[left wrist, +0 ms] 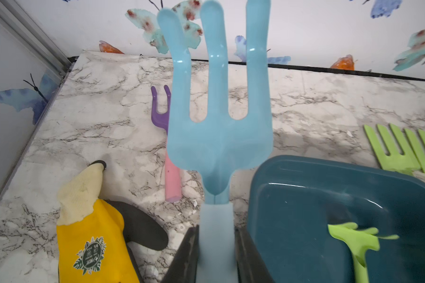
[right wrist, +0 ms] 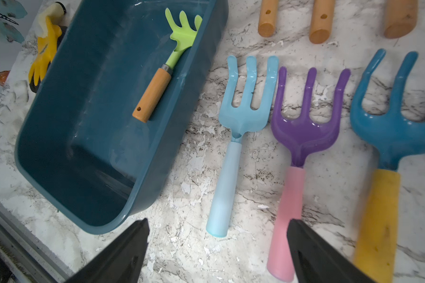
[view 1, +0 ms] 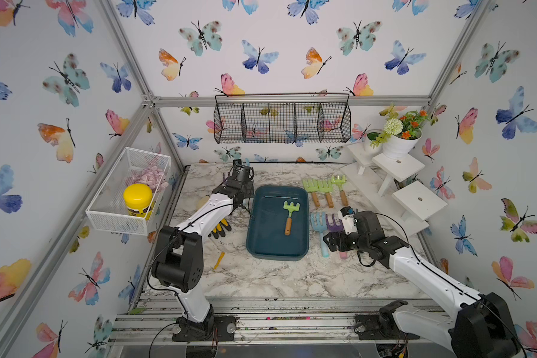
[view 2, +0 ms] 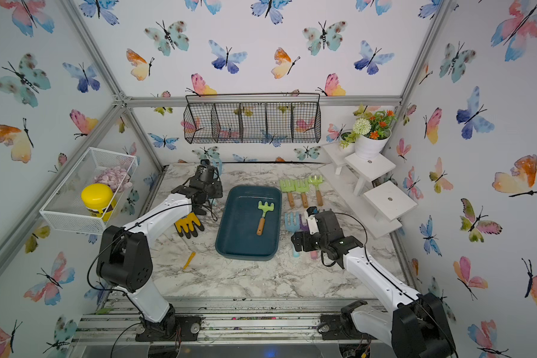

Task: Take the hand rake out of the storage box
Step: Place the rake at the center of the board.

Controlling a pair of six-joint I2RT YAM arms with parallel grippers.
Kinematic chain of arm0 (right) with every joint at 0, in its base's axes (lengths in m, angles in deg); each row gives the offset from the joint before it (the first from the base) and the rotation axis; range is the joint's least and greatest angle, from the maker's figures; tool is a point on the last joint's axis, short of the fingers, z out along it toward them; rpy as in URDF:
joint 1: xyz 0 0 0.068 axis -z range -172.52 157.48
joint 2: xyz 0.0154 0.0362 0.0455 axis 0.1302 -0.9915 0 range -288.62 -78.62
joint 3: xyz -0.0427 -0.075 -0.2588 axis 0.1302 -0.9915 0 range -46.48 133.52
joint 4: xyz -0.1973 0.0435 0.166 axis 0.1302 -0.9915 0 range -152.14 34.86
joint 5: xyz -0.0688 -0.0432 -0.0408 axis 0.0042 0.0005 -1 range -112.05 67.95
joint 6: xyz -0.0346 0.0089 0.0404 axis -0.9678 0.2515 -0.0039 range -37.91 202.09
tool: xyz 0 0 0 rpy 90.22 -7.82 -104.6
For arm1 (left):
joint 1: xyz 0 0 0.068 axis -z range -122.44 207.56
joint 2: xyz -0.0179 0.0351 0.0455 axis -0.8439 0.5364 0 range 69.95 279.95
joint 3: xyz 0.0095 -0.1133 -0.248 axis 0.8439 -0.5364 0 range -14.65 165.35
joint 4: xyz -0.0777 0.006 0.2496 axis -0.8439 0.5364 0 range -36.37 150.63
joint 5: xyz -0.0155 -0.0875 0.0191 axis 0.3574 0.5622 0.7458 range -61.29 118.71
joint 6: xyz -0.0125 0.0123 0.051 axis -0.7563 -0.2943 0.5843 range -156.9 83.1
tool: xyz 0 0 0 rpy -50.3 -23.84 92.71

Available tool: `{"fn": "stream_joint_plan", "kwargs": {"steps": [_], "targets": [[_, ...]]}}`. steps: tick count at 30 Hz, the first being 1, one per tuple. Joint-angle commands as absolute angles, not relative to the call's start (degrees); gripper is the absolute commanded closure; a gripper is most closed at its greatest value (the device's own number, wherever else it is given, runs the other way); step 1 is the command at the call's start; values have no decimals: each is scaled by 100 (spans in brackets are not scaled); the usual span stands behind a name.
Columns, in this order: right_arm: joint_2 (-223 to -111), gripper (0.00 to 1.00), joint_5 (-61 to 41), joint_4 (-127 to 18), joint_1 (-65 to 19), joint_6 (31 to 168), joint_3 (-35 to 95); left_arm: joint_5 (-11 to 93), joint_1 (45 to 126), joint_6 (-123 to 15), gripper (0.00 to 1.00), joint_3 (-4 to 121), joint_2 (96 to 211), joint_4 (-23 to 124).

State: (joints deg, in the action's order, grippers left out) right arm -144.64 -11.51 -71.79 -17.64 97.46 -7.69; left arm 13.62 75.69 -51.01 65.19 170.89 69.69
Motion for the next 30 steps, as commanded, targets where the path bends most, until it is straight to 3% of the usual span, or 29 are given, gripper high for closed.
{"fn": "stream_joint_plan", "kwargs": {"steps": [1,30], "targets": [[-14546,5,-1216,-7123,-1792,9670,-776,1639,7377,-4798,81,6929,17515,6643],[-14362,8,-1001,-7028,-1792,9597,-851,2144,6996,-4553,79,8997,20214,6700]]}}
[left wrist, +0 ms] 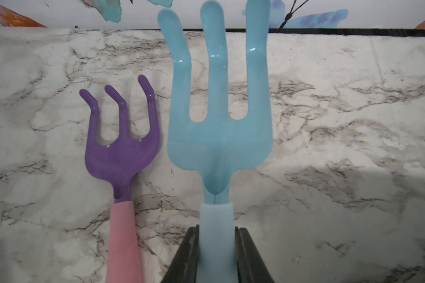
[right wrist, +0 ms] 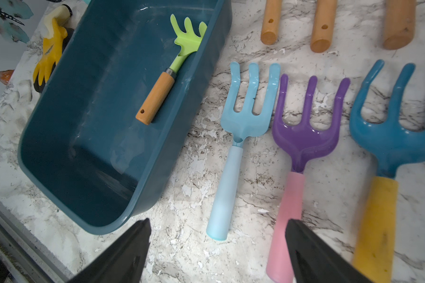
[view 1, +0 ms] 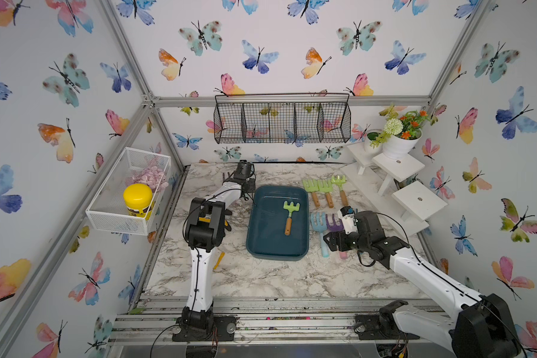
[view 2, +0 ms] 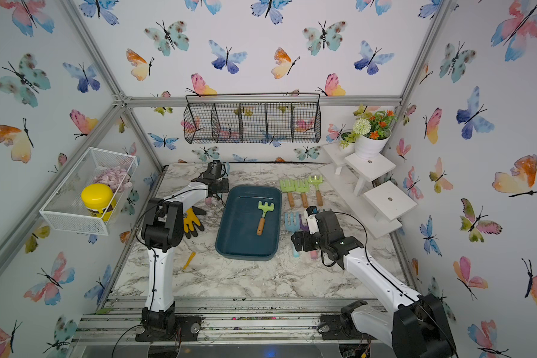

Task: Take the hand rake out of the storage box
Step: Place the rake at the center of the board.

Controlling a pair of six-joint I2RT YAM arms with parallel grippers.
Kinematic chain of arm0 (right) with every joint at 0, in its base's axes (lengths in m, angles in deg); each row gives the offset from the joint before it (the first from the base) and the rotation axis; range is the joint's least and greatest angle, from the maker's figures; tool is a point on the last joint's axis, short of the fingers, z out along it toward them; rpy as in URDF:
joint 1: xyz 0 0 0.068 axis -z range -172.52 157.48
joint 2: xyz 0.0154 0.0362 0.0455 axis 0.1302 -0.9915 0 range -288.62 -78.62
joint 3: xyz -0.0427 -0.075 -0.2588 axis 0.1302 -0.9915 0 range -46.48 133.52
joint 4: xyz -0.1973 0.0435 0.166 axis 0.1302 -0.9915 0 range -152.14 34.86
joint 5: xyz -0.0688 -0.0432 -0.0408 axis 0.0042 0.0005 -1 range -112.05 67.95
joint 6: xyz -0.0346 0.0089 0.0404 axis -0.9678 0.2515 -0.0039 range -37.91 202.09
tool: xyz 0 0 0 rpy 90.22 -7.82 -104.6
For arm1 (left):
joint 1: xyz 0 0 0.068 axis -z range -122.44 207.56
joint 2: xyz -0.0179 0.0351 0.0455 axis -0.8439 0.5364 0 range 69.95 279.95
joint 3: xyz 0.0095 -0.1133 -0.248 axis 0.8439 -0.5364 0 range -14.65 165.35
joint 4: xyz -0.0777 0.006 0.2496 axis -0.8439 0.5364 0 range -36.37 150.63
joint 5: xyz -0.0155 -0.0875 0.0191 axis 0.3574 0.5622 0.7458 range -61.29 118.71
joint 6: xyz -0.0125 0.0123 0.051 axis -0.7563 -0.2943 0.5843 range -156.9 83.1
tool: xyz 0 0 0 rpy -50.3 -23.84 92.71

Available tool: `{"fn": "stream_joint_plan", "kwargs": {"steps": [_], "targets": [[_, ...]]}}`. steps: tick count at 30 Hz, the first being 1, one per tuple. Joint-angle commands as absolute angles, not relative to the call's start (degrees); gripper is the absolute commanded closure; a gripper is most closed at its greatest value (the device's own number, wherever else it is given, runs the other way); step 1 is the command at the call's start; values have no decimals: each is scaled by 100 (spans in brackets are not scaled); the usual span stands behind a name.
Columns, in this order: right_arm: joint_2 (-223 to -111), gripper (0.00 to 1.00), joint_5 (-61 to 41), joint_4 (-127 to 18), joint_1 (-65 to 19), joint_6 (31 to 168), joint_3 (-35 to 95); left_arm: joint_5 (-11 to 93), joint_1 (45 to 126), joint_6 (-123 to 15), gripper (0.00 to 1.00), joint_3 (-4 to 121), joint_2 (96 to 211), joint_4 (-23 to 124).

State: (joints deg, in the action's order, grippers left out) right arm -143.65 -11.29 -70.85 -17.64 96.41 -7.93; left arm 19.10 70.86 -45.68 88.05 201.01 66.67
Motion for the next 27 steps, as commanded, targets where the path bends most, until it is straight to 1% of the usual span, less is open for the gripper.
{"fn": "stream_joint_plan", "kwargs": {"steps": [1,11,19,22,23,27], "targets": [[-14361,8,-1002,-7026,-1792,9597,-851,2169,6974,-4567,78,9016,20251,6701],[-14411,8,-992,-7045,-1794,9606,-833,2327,6875,-4557,70,9460,20654,6942],[-14451,8,-973,-7057,-1792,9606,-816,2492,6819,-4521,67,10036,21053,7528],[-14449,8,-959,-7068,-1793,9606,-807,2617,6811,-4586,66,10063,21033,7591],[-14448,8,-945,-7079,-1792,9606,-798,2652,6810,-4609,64,10035,20975,7582],[-14421,8,-897,-7110,-1796,9624,-755,2820,6810,-4648,54,9900,20605,7603]]}}
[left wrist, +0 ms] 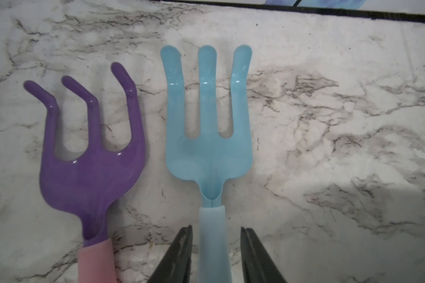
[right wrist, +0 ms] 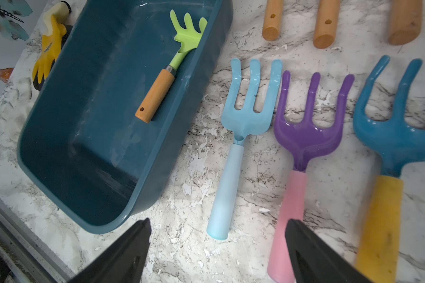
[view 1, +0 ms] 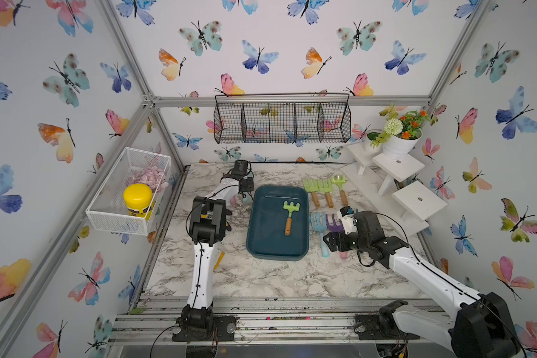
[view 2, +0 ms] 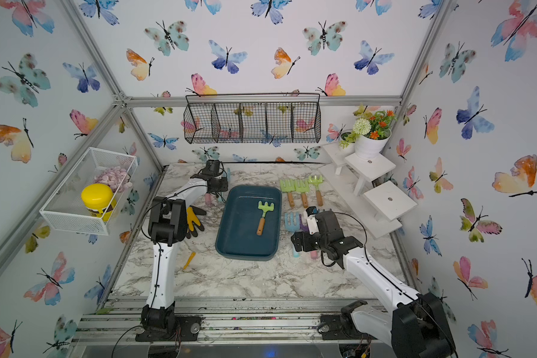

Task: Take the hand rake out of the storage box
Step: Place the rake at the center of the board, then pick up the rake from the storage box.

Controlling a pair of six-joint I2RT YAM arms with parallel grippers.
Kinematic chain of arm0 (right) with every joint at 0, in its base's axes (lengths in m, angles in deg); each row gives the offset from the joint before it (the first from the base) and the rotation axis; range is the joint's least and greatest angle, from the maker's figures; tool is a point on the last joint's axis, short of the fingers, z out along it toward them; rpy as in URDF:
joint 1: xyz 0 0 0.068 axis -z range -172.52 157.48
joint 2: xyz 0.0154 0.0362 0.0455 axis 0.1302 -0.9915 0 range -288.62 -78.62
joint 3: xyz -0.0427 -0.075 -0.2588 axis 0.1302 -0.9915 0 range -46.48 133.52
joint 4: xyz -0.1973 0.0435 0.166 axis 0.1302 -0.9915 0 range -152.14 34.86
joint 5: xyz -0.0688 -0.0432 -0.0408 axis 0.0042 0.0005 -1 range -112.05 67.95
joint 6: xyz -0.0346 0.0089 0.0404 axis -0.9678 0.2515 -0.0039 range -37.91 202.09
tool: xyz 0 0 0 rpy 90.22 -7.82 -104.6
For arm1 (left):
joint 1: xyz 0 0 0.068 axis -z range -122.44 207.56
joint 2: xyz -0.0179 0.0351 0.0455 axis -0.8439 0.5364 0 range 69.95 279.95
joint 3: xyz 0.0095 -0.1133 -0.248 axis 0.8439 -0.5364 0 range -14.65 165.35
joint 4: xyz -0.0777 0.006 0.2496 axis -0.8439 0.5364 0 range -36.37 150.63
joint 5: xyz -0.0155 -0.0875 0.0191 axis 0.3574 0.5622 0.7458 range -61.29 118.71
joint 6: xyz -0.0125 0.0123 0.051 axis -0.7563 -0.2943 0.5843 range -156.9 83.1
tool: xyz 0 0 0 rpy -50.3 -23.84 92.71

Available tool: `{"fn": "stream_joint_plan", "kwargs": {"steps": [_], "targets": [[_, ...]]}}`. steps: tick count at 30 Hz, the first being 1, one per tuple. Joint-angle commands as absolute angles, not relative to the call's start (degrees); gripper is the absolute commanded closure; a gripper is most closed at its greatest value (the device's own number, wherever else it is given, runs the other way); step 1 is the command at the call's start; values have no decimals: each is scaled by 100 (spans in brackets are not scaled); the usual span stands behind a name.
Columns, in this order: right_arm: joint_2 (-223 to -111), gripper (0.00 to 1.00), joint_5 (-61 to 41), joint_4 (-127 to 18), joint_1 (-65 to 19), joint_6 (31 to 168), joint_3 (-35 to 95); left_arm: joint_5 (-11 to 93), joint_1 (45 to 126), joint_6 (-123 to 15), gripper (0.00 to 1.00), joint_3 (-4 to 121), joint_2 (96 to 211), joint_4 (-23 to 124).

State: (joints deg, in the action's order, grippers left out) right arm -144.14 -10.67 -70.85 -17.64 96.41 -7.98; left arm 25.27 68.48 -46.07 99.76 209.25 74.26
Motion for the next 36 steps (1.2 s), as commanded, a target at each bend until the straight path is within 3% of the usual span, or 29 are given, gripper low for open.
{"fn": "stream_joint_plan", "kwargs": {"steps": [1,6,11,17,24,36], "targets": [[-14432,8,-886,-7123,-1793,9624,-731,2874,6810,-4661,52,9833,20448,7615],[-14514,8,-728,-7185,-1792,9646,-573,3039,6909,-4821,45,8600,19094,7177],[-14542,8,-611,-7168,-1800,9683,-539,3171,7218,-4996,44,6894,17422,6890],[-14347,8,-500,-7087,-1800,9756,-630,3354,8014,-5246,46,5409,16218,6787],[-13825,7,-586,-7145,-1800,9823,-859,2712,9292,-5652,46,5277,16295,7000],[-13750,7,-519,-6885,-1800,9958,-1245,2326,9728,-5951,46,5975,17556,7120]]}}
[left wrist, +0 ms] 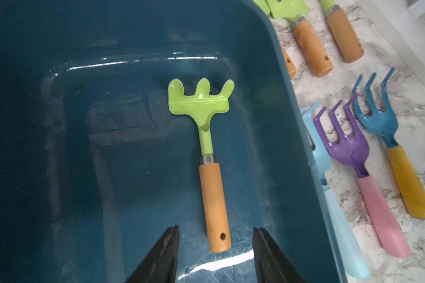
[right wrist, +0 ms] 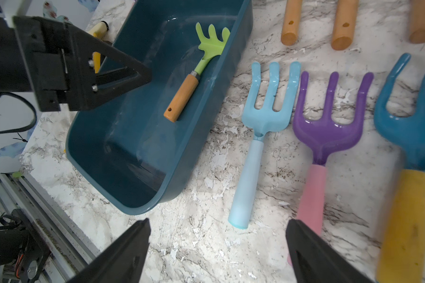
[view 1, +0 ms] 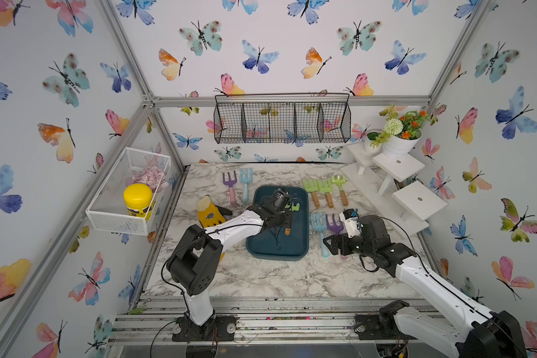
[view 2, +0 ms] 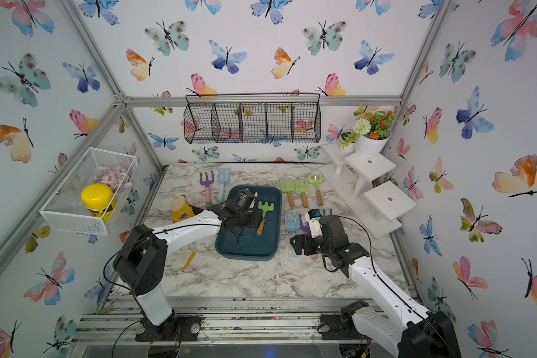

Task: Take the hand rake out of the storage box
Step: Pick up the rake from the storage box.

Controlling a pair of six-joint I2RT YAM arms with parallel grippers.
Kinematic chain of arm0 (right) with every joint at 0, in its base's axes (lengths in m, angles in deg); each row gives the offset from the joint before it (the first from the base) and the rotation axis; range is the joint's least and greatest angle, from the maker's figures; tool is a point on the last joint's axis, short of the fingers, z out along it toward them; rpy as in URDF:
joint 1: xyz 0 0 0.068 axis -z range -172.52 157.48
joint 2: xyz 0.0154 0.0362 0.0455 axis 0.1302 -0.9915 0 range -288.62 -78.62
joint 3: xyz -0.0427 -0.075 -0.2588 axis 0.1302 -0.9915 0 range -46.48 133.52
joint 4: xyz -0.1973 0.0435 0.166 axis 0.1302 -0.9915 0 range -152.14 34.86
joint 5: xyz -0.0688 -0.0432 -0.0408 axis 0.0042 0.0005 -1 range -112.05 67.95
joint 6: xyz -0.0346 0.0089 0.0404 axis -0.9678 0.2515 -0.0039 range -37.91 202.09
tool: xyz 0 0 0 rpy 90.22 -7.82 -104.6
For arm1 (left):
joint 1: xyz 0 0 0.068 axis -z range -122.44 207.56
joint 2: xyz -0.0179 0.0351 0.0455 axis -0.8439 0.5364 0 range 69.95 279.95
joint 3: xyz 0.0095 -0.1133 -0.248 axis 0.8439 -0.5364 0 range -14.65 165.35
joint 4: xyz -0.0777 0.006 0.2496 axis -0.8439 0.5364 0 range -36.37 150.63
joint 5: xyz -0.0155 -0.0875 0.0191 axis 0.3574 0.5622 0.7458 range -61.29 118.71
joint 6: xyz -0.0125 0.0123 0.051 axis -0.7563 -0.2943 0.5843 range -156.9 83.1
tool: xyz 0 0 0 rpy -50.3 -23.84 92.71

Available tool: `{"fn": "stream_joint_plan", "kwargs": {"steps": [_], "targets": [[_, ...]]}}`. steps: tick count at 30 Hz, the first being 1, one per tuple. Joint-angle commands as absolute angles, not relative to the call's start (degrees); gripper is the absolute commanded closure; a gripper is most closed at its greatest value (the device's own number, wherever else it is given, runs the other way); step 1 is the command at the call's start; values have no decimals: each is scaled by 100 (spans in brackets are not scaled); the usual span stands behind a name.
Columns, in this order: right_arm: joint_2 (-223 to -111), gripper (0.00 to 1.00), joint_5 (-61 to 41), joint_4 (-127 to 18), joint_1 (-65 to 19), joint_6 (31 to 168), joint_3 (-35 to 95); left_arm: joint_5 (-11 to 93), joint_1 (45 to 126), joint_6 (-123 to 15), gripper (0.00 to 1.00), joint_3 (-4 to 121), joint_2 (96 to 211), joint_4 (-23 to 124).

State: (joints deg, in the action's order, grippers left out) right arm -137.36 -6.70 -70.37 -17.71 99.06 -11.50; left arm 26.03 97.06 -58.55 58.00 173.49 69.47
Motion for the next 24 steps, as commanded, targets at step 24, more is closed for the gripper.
{"fn": "stream_joint_plan", "kwargs": {"steps": [24], "targets": [[-14055,6,-569,-6596,-1800,9887,-1360,2082,9772,-5533,37,6832,19012,7317]]}}
